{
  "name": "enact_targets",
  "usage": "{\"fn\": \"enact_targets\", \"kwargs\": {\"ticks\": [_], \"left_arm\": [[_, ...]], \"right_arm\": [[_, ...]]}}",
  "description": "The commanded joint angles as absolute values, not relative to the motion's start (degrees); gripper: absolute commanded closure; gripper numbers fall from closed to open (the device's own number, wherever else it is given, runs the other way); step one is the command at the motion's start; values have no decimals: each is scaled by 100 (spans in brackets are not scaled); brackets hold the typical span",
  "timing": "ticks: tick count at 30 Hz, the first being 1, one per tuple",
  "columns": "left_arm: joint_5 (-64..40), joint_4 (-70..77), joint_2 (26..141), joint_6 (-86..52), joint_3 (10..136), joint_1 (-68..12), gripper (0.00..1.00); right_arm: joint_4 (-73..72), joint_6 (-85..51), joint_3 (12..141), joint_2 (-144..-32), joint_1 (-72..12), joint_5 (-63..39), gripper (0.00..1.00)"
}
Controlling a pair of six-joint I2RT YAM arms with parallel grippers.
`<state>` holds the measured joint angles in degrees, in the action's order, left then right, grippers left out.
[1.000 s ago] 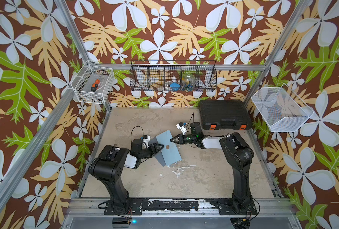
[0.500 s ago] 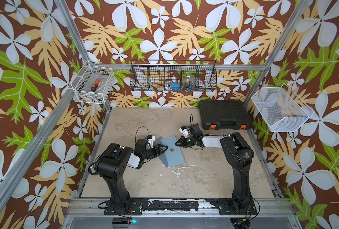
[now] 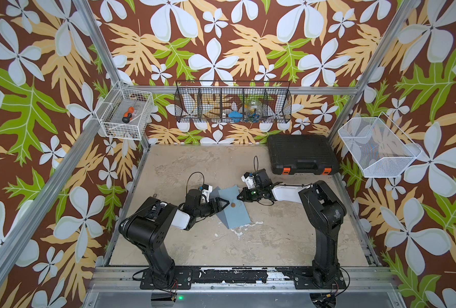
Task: Open the envelope
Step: Adjust the envelope at the center of the board, then open the envelope flap on the envelope.
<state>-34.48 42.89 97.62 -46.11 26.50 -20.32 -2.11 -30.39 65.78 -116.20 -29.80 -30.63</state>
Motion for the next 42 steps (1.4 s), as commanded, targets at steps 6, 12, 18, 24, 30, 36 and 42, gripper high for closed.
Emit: {"fn": "enact_targets", "kwargs": {"ticks": [6,12,18,24,30,36,42], "left_arm": [[-3016,3064,9029,-4430,2876,-2039,21],[-3071,3077,8338,-4392,2968,-1946,19],[-3800,3842,8101,-4514,2973,-1758,17],[-4792,5446,8402,-5233,2921,-1760,17],[-5113,6400,8636,-5681,2942,-1749,22],[-5301,6962,8793,-5985,3111,-1749,32],[-5355,7187,8867,-6098,3125,-1749,46]], "right_arm": [[-99,-3012,6426,-10974,-3007,-2898,100],[-1271,-3391,5829,-10097,-2783,-3946,100],[-2094,-3404,5376,-9416,-2464,-4867,100],[-2945,-3746,5079,-9069,-2216,-5608,100],[-3272,-3794,5018,-8939,-2066,-6156,100],[-3343,-3761,5080,-8991,-2065,-6470,100],[-3353,-3735,5106,-9034,-2065,-6502,100]]}}
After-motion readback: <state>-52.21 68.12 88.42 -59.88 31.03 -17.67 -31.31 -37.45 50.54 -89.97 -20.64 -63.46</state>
